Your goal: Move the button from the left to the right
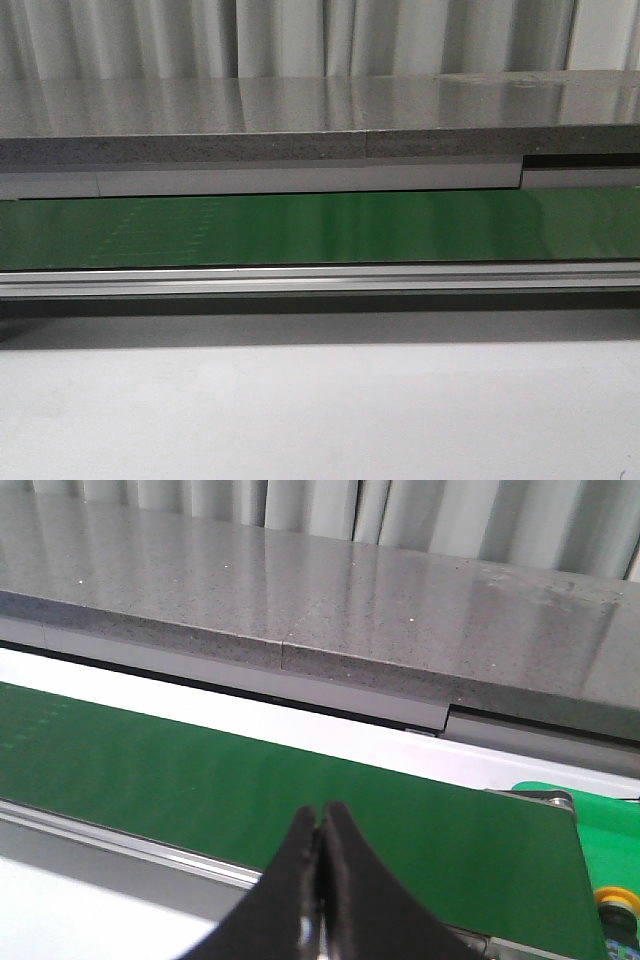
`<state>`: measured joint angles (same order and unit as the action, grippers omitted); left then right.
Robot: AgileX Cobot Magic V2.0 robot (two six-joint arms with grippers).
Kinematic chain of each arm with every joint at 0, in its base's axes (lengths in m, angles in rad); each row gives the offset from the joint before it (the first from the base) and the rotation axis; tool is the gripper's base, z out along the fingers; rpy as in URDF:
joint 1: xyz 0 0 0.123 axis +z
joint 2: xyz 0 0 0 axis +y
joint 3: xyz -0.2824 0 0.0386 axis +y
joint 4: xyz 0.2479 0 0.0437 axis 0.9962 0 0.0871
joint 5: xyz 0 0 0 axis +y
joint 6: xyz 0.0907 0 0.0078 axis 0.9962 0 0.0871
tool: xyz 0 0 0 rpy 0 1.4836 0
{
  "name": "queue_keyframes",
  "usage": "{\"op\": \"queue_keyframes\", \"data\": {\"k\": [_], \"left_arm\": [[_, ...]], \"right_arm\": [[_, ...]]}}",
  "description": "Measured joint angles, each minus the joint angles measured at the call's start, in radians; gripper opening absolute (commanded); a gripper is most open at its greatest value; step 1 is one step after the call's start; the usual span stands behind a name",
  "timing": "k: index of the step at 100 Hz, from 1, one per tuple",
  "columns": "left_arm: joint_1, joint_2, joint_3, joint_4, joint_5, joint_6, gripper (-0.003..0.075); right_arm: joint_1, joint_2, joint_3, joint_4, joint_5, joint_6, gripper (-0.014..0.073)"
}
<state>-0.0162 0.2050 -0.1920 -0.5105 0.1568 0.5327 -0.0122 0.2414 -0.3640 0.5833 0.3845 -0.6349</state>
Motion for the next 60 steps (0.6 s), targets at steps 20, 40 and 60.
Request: {"op": "queue_keyframes", "data": {"k": [20, 40, 60], "left_arm": [[0.0, 0.0, 0.0, 0.0, 0.0, 0.0, -0.0019], [0.0, 0.0, 0.0, 0.0, 0.0, 0.0, -0.0019], [0.0, 0.0, 0.0, 0.0, 0.0, 0.0, -0.0019]], "right_arm": [[0.0, 0.0, 0.002, 0.0, 0.0, 0.0, -0.0067], [0.021, -0.014, 0.009, -0.039, 0.0, 0.022, -0.0067], [0.044, -0.078, 0.05, -0.293, -0.03, 0.313, -0.0067]]}}
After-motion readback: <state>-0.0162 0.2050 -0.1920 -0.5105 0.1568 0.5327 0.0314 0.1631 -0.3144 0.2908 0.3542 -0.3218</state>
